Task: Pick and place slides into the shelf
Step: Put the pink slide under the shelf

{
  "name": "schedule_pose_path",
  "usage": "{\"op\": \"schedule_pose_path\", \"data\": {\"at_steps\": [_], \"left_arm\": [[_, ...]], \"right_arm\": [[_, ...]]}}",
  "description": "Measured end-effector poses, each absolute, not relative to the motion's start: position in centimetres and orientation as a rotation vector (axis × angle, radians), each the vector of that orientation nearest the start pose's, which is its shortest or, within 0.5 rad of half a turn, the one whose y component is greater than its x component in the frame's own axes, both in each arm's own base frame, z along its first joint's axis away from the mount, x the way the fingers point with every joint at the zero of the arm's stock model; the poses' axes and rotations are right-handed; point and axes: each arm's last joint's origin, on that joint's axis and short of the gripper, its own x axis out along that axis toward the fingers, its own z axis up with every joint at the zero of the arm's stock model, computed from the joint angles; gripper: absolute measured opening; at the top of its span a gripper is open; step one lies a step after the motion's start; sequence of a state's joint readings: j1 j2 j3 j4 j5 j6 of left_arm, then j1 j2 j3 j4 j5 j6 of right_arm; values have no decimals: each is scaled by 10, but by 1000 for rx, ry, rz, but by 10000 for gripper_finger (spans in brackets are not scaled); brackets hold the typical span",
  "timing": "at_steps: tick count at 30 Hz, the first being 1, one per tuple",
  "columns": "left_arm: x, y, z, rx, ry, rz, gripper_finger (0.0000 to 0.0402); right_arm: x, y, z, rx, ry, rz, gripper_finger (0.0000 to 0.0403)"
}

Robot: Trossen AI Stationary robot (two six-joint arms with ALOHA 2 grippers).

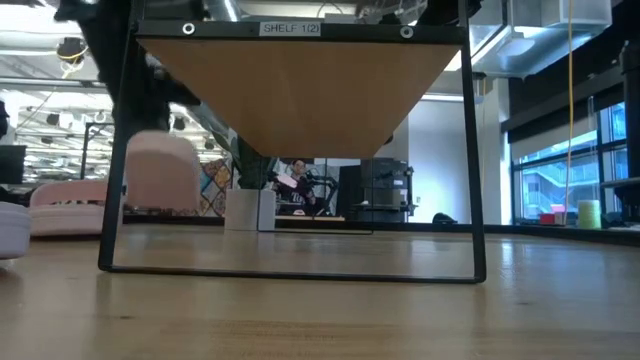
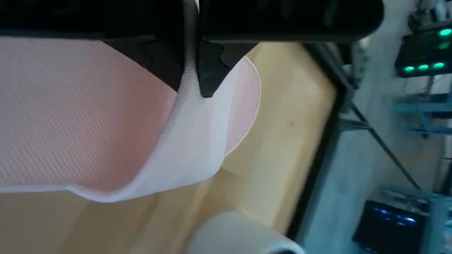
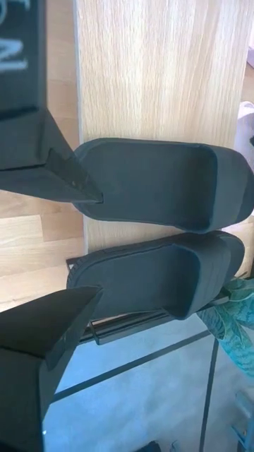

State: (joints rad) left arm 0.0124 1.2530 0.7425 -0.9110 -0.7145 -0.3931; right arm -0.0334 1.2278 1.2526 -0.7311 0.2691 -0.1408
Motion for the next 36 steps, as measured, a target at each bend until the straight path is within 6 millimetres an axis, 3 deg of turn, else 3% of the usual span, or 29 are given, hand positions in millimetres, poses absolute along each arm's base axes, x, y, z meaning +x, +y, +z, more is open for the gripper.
{"op": "schedule_pose_path", "data": {"at_steps": [9, 14, 27, 32, 36], "left_arm": [[173, 22, 257, 185, 1293, 978, 2], [172, 23, 286, 174, 1233, 1059, 2], [185, 27, 353, 241, 924, 1124, 2], [202, 25, 382, 318, 738, 1103, 2], [223, 23, 400, 445, 621, 1103, 2]], "right_arm": [[247, -16, 356, -226, 725, -236, 204], [248, -16, 357, -237, 715, -233, 204], [251, -16, 361, -228, 657, -241, 204], [255, -16, 366, -203, 592, -252, 204], [261, -16, 377, -69, 451, -292, 204]]}}
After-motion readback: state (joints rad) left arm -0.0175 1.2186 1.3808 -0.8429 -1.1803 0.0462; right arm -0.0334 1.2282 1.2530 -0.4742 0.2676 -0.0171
